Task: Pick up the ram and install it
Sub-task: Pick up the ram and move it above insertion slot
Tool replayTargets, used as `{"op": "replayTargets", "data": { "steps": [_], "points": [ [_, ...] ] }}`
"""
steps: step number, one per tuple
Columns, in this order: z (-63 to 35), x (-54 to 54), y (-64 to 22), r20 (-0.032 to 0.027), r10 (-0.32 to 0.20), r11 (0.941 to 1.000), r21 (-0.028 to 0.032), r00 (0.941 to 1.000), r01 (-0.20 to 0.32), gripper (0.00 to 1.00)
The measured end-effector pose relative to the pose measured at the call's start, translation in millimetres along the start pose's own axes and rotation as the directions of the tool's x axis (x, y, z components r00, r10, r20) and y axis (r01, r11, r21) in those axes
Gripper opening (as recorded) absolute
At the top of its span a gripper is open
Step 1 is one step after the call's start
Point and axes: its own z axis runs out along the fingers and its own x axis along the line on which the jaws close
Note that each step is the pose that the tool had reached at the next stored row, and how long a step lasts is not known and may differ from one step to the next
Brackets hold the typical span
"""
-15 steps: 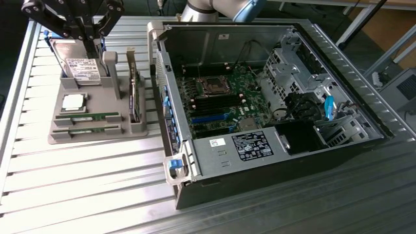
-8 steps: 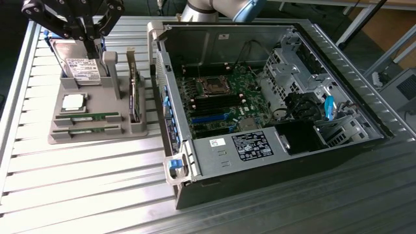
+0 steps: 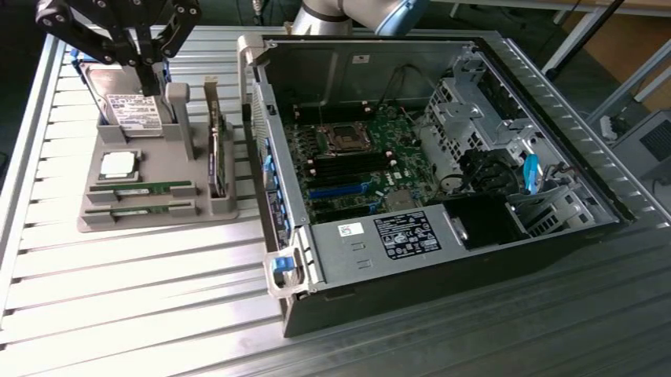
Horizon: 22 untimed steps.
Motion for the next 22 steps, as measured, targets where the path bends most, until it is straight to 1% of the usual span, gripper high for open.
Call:
{"op": "replayTargets", "data": {
  "steps": [6, 13, 17, 22],
  "points": [
    [0.0, 0.0, 0.0, 0.0001, -0.025, 0.9997, 0.0059, 0.9997, 0.025, 0.09],
    [0.0, 0.0, 0.0, 0.0001, -0.067, 0.9977, 0.0151, 0.9978, 0.067, 0.09],
    [0.0, 0.0, 0.0, -0.0003, -0.109, 0.9937, 0.0243, 0.994, 0.109, 0.09],
    [0.0, 0.0, 0.0, -0.0008, -0.151, 0.9881, 0.0324, 0.9886, 0.15, 0.09]
  ]
}}
